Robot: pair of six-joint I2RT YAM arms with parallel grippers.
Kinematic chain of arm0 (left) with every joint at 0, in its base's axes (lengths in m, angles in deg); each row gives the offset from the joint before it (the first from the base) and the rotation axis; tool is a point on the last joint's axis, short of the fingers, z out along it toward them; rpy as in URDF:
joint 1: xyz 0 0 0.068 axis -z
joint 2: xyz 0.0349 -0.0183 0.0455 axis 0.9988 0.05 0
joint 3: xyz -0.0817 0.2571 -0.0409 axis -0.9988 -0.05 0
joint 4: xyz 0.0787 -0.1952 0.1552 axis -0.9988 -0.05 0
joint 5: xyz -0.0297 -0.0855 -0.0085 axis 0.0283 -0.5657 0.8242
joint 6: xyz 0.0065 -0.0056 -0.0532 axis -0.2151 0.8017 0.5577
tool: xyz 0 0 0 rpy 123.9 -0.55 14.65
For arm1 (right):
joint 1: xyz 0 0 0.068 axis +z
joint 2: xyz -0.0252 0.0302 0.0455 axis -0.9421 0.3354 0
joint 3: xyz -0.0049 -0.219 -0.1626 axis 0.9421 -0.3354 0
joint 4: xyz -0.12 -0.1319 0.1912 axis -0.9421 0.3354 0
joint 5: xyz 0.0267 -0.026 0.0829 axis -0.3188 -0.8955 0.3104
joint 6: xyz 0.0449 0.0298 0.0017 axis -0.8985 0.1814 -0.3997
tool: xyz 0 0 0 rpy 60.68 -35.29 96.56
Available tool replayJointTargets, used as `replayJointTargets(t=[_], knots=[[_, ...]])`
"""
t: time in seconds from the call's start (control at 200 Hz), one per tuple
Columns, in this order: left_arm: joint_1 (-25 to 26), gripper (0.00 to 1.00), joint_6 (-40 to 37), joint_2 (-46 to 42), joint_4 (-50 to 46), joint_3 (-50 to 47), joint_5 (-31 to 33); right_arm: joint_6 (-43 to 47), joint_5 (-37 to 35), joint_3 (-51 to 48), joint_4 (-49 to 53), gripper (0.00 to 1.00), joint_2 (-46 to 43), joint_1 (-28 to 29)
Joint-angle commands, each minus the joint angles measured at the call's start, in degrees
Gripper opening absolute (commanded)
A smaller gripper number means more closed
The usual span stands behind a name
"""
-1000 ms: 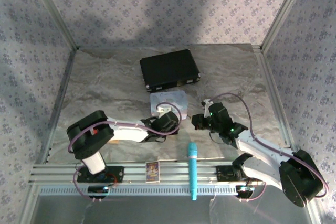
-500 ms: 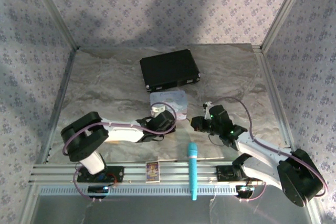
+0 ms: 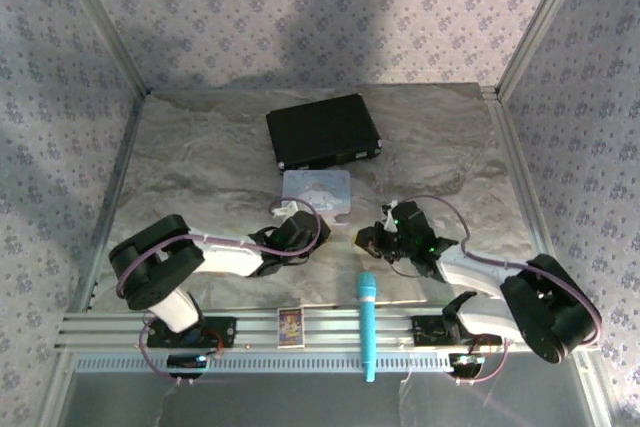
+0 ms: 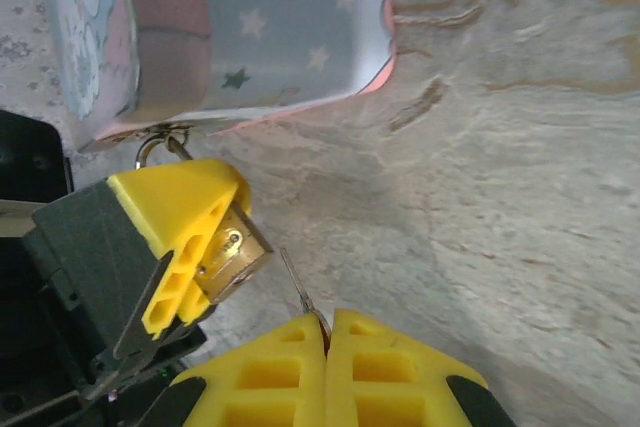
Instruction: Unlock the padlock with the key
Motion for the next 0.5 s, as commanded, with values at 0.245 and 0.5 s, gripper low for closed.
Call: replayJointTargets(t=[0.245, 0.5], knots=[[0.2, 0.05, 6.7, 6.2, 18.5, 2.0, -1.2, -8.3, 6.7, -2.1, -10.7, 0.0, 3.9, -2.9], [0.7, 0.04, 8.3, 8.9, 20.8, 3.0, 1.5, -8.4, 8.5, -3.5, -8.2, 0.0, 1.5, -5.8]])
